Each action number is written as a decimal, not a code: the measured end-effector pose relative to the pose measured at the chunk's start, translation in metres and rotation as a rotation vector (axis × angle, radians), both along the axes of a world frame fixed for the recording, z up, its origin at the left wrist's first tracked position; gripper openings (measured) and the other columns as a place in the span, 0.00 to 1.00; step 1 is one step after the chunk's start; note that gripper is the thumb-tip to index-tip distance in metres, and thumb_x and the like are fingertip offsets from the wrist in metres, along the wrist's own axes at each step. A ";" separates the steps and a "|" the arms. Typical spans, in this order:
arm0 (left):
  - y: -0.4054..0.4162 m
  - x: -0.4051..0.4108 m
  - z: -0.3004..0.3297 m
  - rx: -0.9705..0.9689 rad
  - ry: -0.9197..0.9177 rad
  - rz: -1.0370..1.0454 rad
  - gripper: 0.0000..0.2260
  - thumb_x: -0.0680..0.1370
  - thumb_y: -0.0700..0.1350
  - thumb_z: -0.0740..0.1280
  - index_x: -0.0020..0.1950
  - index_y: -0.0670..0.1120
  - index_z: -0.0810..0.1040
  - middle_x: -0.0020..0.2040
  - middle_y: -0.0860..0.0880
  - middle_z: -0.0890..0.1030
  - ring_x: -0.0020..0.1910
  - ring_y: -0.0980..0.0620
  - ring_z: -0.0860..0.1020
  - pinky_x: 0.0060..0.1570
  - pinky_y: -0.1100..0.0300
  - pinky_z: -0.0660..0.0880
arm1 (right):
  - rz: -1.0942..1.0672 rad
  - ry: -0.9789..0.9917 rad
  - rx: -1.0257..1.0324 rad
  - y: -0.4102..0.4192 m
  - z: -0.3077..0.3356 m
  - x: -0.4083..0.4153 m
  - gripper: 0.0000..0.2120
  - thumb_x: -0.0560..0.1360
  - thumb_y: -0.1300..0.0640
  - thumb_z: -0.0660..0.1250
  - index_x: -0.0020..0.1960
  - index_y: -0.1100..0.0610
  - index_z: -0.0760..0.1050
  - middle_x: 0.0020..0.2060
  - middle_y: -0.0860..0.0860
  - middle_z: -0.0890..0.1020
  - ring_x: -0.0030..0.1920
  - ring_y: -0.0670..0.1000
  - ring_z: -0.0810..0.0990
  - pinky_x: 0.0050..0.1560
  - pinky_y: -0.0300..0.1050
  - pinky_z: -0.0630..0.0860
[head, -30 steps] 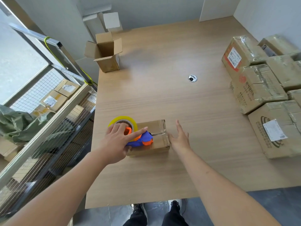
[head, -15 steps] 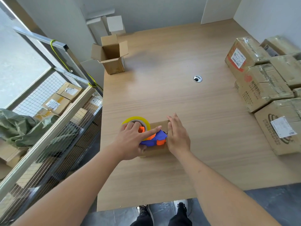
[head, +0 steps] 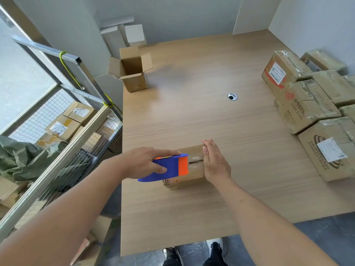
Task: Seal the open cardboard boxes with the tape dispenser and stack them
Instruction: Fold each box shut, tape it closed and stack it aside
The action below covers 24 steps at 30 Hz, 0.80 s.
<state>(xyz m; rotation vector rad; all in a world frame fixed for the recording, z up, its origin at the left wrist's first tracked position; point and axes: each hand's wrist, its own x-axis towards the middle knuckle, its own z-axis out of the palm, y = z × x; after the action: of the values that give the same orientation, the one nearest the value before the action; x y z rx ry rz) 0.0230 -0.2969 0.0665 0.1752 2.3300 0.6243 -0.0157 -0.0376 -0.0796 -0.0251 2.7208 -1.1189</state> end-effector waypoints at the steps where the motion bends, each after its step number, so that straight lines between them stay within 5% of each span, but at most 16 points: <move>1: -0.010 0.002 0.000 0.054 -0.050 0.050 0.27 0.82 0.52 0.66 0.68 0.83 0.61 0.62 0.57 0.76 0.58 0.50 0.74 0.61 0.49 0.73 | 0.000 0.004 0.004 -0.001 0.000 0.000 0.20 0.85 0.41 0.47 0.75 0.37 0.63 0.79 0.36 0.59 0.77 0.43 0.62 0.67 0.52 0.70; 6: -0.054 0.012 -0.010 0.221 -0.229 0.199 0.25 0.83 0.46 0.67 0.68 0.77 0.70 0.63 0.64 0.80 0.59 0.55 0.79 0.61 0.53 0.73 | -0.002 0.015 0.023 -0.001 0.002 0.001 0.20 0.85 0.41 0.47 0.75 0.38 0.64 0.79 0.37 0.61 0.77 0.43 0.62 0.69 0.52 0.70; 12: -0.094 0.018 -0.025 0.320 -0.345 0.339 0.25 0.82 0.40 0.67 0.68 0.70 0.75 0.62 0.60 0.83 0.57 0.58 0.81 0.53 0.62 0.72 | -0.001 0.006 0.040 -0.003 0.004 0.001 0.20 0.86 0.41 0.47 0.75 0.39 0.64 0.78 0.37 0.63 0.77 0.42 0.63 0.69 0.53 0.71; 18: -0.110 0.030 -0.058 0.355 -0.398 0.413 0.22 0.80 0.44 0.71 0.65 0.71 0.77 0.59 0.57 0.84 0.54 0.53 0.83 0.56 0.56 0.73 | -0.003 0.027 0.072 -0.002 0.002 0.000 0.19 0.85 0.40 0.46 0.74 0.38 0.64 0.77 0.37 0.63 0.76 0.43 0.64 0.68 0.53 0.71; 21: -0.107 0.031 -0.070 0.384 -0.376 0.431 0.23 0.75 0.48 0.73 0.65 0.71 0.77 0.60 0.56 0.84 0.56 0.50 0.82 0.59 0.53 0.73 | 0.000 0.048 0.120 -0.003 -0.001 -0.001 0.20 0.85 0.41 0.47 0.74 0.38 0.65 0.77 0.38 0.65 0.75 0.48 0.68 0.67 0.55 0.72; 24: -0.100 0.033 -0.081 0.421 -0.355 0.444 0.23 0.80 0.43 0.71 0.65 0.72 0.77 0.60 0.58 0.84 0.56 0.53 0.82 0.58 0.56 0.74 | -0.075 0.220 0.377 -0.010 -0.002 0.000 0.19 0.85 0.43 0.53 0.73 0.44 0.69 0.76 0.49 0.68 0.68 0.57 0.73 0.63 0.57 0.72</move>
<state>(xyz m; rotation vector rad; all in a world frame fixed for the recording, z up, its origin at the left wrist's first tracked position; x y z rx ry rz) 0.0555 -0.3965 -0.0142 -0.2546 1.8752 1.2543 -0.0154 -0.0472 -0.0814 0.0108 3.1091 -0.6342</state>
